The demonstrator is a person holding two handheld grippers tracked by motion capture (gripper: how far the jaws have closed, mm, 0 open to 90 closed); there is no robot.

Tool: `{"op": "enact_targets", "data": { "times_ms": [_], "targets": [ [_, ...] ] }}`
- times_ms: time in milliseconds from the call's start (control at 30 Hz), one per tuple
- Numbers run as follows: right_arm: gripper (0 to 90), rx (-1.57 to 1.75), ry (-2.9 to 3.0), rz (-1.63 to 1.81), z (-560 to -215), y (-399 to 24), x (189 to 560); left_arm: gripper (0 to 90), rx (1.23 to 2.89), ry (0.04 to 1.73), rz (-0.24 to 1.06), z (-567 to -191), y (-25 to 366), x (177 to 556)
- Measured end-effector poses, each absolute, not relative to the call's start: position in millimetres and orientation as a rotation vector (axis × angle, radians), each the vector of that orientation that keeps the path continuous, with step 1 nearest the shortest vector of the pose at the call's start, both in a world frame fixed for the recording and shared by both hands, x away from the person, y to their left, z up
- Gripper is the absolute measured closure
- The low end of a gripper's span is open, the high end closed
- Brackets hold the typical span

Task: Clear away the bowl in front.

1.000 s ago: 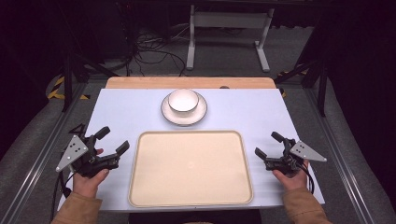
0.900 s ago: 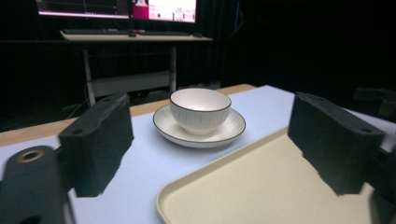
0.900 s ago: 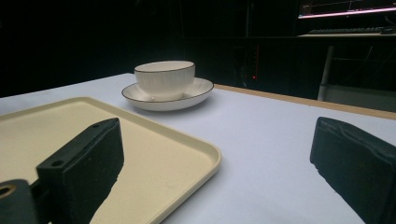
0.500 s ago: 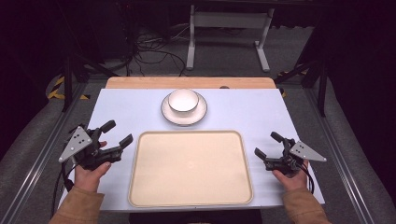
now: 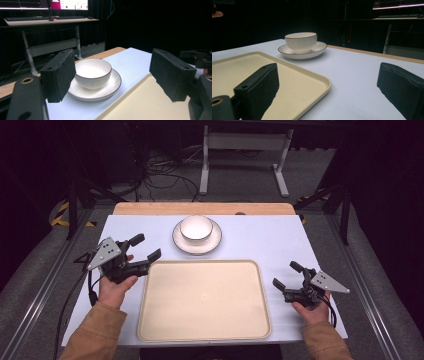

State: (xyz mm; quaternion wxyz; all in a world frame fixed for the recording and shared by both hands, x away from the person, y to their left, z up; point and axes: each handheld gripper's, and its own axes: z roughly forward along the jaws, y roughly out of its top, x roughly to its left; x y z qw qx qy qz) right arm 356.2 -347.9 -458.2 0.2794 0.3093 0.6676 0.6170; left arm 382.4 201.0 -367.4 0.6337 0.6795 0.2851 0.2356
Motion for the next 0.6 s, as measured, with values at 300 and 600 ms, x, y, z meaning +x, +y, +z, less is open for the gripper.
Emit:
{"op": "enact_targets", "data": {
  "times_ms": [300,600],
  "targets": [
    [4.3,0.830,1.787,1.655,-458,-348,356,20.7,1.573,0.627,0.535,-355,176,413],
    [4.4,0.833,1.788,1.658,-458,-348,356,21.0,1.595,0.624,0.502,-344,157,445]
  ]
}}
